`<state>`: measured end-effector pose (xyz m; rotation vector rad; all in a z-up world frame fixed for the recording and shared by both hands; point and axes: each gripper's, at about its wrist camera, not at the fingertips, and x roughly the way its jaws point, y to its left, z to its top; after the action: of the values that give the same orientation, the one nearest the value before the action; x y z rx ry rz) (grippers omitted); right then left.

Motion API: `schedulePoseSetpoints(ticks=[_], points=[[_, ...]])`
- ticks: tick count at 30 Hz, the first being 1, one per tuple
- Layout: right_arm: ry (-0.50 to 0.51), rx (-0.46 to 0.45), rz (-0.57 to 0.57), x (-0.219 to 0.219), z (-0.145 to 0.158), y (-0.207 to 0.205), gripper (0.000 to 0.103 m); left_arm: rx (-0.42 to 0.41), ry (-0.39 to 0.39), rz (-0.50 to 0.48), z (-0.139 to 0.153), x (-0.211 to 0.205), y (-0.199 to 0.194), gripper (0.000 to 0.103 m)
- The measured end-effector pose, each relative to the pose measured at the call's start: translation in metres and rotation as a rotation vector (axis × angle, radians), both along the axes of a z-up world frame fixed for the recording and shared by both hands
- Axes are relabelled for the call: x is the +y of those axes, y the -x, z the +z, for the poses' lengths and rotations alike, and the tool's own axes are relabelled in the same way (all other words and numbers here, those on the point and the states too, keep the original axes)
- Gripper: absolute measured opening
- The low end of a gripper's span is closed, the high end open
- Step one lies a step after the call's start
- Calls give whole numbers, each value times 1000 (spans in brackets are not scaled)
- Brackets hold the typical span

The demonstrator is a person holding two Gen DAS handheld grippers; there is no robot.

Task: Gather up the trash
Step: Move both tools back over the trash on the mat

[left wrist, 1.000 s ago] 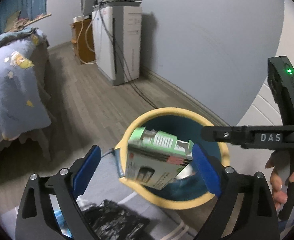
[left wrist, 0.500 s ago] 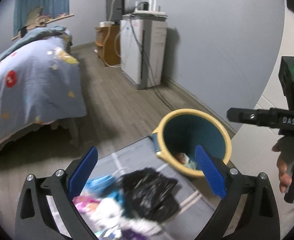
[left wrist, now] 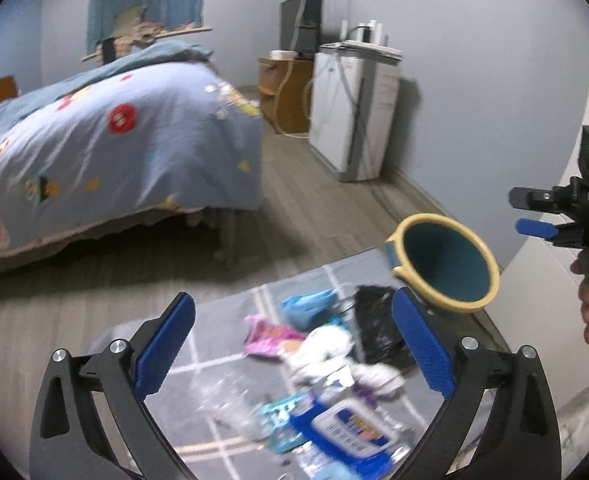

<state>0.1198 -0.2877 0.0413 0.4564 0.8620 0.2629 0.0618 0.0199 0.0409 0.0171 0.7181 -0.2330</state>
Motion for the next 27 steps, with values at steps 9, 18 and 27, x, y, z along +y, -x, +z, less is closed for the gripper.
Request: schedulePoseSetpoints(ticks=[9, 18, 27], points=[[133, 76, -36, 47, -19, 13, 97, 95, -30, 75, -40, 49, 1, 98], [234, 122, -32, 69, -39, 16, 97, 232, -47, 163, -84, 66, -16, 98], [360, 167, 23, 84, -67, 3, 97, 278, -77, 122, -95, 57, -18, 98]])
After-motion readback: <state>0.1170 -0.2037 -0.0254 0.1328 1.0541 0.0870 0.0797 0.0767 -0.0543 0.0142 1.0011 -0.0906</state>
